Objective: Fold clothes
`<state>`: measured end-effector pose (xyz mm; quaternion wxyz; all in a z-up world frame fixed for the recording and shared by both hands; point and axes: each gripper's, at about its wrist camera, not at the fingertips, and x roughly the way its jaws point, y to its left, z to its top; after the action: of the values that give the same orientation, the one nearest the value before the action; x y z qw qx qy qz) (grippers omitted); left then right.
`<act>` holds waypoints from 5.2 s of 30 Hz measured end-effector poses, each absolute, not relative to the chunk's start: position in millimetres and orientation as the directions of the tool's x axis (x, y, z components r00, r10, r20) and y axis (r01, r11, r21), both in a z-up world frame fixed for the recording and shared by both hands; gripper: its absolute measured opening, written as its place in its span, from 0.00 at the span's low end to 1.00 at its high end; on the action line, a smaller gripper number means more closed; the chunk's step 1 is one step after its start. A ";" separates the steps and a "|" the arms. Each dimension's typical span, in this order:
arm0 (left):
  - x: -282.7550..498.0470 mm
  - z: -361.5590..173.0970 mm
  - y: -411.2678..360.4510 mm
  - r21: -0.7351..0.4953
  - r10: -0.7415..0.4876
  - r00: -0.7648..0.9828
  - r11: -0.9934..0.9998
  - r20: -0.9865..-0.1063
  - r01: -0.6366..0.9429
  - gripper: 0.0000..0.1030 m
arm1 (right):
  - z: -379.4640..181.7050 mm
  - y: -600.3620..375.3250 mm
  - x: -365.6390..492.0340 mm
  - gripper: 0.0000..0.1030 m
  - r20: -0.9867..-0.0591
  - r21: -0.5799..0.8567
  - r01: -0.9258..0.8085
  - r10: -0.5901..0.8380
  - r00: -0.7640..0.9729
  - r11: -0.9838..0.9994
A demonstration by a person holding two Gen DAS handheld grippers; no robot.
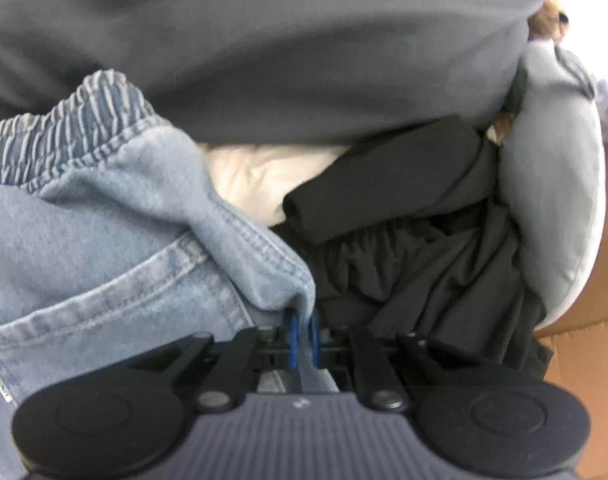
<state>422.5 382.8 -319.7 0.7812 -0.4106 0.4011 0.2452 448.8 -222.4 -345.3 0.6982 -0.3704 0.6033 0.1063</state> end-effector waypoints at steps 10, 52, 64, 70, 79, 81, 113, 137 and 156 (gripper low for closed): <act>412.0 -298.0 357.1 -0.431 -0.002 0.564 0.648 -0.826 -0.628 0.25 | -350.7 -235.2 429.1 0.22 -0.950 -0.299 -0.579 -0.180 0.255 0.758; 449.8 -346.8 109.6 0.111 -0.142 0.271 0.664 -0.952 0.740 0.21 | -341.8 -91.9 447.0 0.29 -0.911 0.074 -0.687 0.330 0.249 0.723; 444.6 -351.2 110.9 0.117 -0.158 0.251 0.577 -0.955 0.808 0.22 | -354.8 -74.0 450.1 0.34 -0.913 0.017 -0.731 0.309 0.267 0.682; 443.5 -353.0 104.8 0.162 -0.128 0.271 0.541 -0.954 0.825 0.23 | -360.4 -62.8 459.4 0.35 -0.943 0.020 -0.711 0.249 0.220 0.703; 430.9 -351.8 112.2 0.223 -0.152 0.339 0.502 -0.928 0.836 0.24 | -343.1 -59.8 435.2 0.10 -0.928 -0.061 -0.786 0.256 0.272 0.615; 428.9 -352.4 113.1 0.240 -0.159 0.356 0.490 -0.921 0.838 0.31 | -335.9 -63.7 427.5 0.10 -0.914 -0.074 -0.790 0.276 0.297 0.608; 434.5 -331.3 98.5 0.088 -0.225 0.182 0.373 -0.957 0.924 0.55 | -299.4 -68.7 379.4 0.10 -0.814 -0.249 -0.788 0.319 0.486 0.563; 448.5 -342.2 116.6 0.160 -0.226 0.270 0.410 -0.936 0.898 0.14 | -343.2 -56.5 433.6 0.09 -0.882 -0.197 -0.716 0.198 0.428 0.670; 454.4 -333.1 205.6 0.277 -0.049 0.341 0.482 -0.939 0.831 0.16 | -358.4 -60.2 437.7 0.10 -0.892 -0.153 -0.678 0.195 0.408 0.719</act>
<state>454.4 205.6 -333.1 0.7121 0.4041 0.4837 -0.3092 437.7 -60.2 -358.4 0.7989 -0.2566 0.4703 0.2734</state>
